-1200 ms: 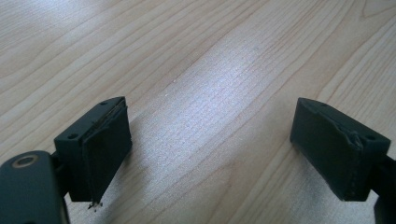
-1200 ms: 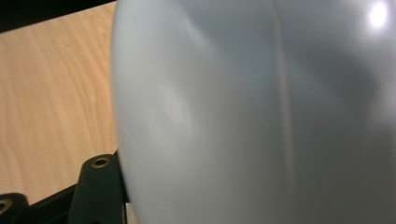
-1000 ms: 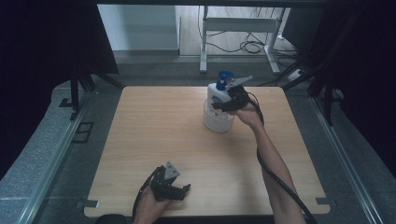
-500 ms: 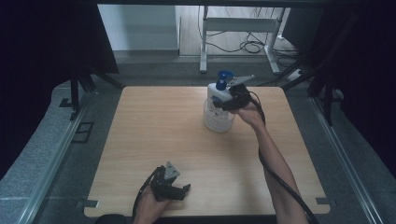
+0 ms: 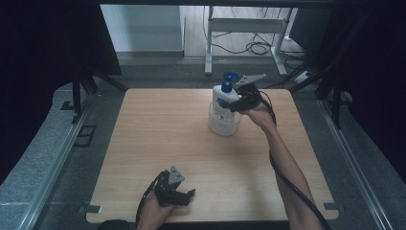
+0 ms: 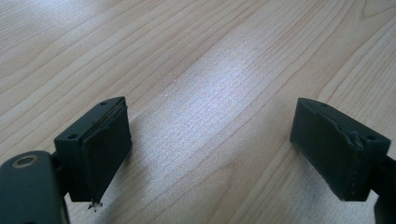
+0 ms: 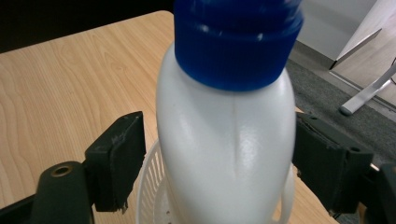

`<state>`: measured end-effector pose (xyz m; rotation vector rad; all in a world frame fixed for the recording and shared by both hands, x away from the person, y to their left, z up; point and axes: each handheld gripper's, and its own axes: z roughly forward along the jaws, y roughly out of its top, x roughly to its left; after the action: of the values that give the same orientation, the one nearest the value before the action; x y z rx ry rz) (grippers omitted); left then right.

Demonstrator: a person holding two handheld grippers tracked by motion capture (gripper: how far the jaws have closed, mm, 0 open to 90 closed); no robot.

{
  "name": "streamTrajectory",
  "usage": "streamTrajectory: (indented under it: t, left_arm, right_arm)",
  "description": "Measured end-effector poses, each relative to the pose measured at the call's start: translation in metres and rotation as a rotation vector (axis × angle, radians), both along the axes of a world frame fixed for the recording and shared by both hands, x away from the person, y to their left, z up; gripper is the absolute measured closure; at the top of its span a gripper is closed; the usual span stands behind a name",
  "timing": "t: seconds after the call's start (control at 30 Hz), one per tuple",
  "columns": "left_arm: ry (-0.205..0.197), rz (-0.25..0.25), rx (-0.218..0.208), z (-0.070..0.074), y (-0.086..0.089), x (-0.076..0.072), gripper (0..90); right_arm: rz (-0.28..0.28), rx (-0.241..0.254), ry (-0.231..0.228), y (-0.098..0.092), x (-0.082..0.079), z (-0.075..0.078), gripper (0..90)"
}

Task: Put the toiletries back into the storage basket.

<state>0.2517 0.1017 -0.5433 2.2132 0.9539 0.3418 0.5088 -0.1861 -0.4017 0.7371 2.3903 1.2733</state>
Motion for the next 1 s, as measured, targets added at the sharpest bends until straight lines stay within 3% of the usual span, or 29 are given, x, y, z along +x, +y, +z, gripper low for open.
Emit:
streamTrajectory:
  t: [0.47, 1.0]
  left_arm:
    - [0.0, 0.001, 0.0, 0.0, 0.0, 0.0, 11.7]
    - [-0.002, -0.001, 0.001, 0.0, -0.001, 0.0, 11.7]
  right_arm:
    - [-0.006, 0.011, 0.019, -0.003, -0.008, 0.004, 13.1]
    - [-0.015, 0.001, 0.008, -0.007, -0.02, 0.014, 8.2]
